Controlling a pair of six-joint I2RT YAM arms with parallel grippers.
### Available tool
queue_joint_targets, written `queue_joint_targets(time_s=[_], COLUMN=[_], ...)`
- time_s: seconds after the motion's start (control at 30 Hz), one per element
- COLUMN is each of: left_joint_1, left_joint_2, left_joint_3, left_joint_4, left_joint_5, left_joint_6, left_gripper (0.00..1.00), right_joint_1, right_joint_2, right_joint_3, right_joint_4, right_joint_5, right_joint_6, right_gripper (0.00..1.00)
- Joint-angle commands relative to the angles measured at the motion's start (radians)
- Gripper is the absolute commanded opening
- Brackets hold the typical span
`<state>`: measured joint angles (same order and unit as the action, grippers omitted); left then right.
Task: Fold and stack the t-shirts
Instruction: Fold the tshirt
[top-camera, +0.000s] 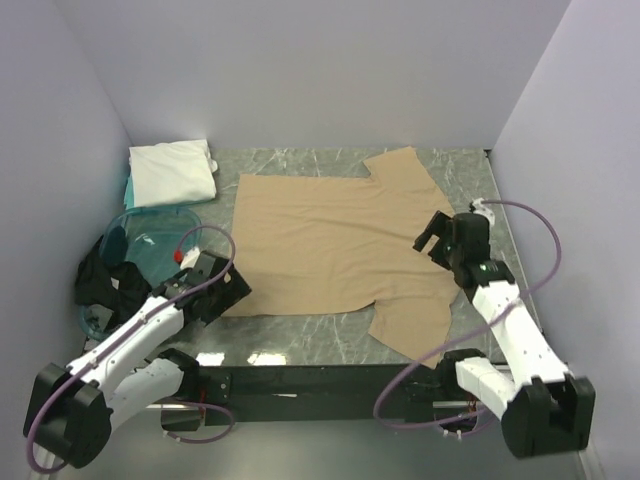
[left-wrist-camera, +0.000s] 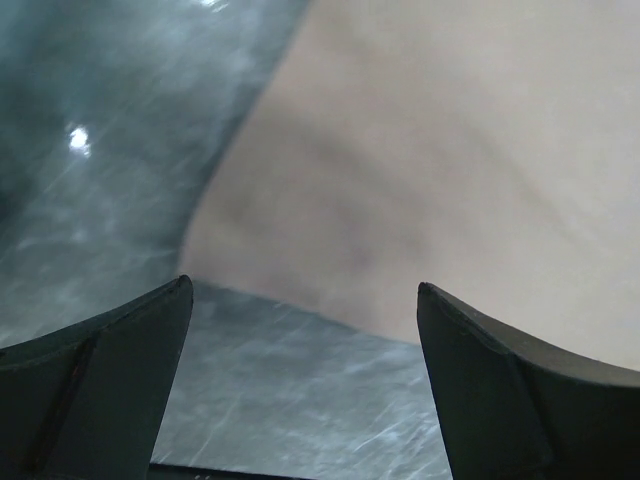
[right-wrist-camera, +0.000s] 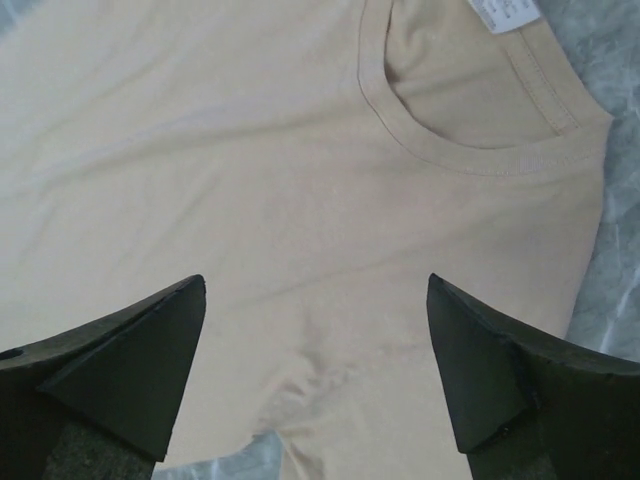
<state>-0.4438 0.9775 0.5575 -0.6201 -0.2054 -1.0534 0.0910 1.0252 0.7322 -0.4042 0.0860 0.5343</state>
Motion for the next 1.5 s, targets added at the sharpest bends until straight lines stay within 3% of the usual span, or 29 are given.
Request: queue_joint_targets(time_s=[0.0,0.2,0.37,0.53,0.57,0.63,0.67,0.7,0.83,1.07,1.23,1.4,1.47], left_joint_1=[-0.003,-0.003,-0.003,-0.003,-0.003,-0.003,-0.003,-0.003,-0.003,-0.003,-0.003,-0.003,-0.003], left_joint_2=[-0.06,-0.023,0.038,0.116,0.124,0.122,0.118,0.113,0.089,0.053,0.033,0.016,0.015], left_joint_3=[-0.045,-0.067,-0.076,-0.074,-0.074,-0.079,-0.08,-0.08,-0.074,-0.064,-0.045,-0.047,-0.048], left_joint_4=[-0.076,-0.066,-0.001,0.039,0.042,0.046,0.045,0.042,0.045,0.063,0.071,0.072,0.074], left_joint_5=[-0.054,-0.08,-0.06,-0.046,-0.043,-0.04,-0.042,-0.048,-0.071,-0.081,-0.08,-0.101,-0.103], left_joint_6=[-0.138,-0.172,-0.155,-0.149,-0.139,-0.134,-0.135,-0.132,-0.115,-0.066,-0.04,-0.019,-0.017], left_gripper=[0.99,0.97,0.83,0.56,0.41,0.25,0.07,0.01,0.01,0.01,0.01,0.01,0.01], right_joint_1=[-0.005,-0.014,-0.016,-0.014,-0.013,-0.016,-0.014,-0.014,-0.037,-0.021,0.163,0.334,0.459], right_joint_2=[-0.154,-0.272,-0.269,-0.241,-0.24,-0.238,-0.237,-0.232,-0.194,-0.209,-0.258,-0.206,-0.171], right_joint_3=[-0.04,-0.128,-0.117,-0.086,-0.085,-0.085,-0.086,-0.086,-0.067,-0.022,-0.046,-0.088,-0.093], right_joint_4=[0.128,0.168,0.15,0.099,0.082,0.067,0.055,0.047,0.024,-0.217,-0.384,-0.557,-0.614], right_joint_5=[0.063,0.12,0.107,0.104,0.11,0.116,0.112,0.103,-0.075,-0.112,0.037,0.003,0.017], right_joint_6=[0.078,0.121,0.096,0.056,0.058,0.076,0.084,0.084,0.029,0.019,0.162,0.332,0.377], right_gripper=[0.98,1.0,1.0,1.0,1.0,1.0,1.0,1.0,0.99,0.95,0.95,0.95,0.94])
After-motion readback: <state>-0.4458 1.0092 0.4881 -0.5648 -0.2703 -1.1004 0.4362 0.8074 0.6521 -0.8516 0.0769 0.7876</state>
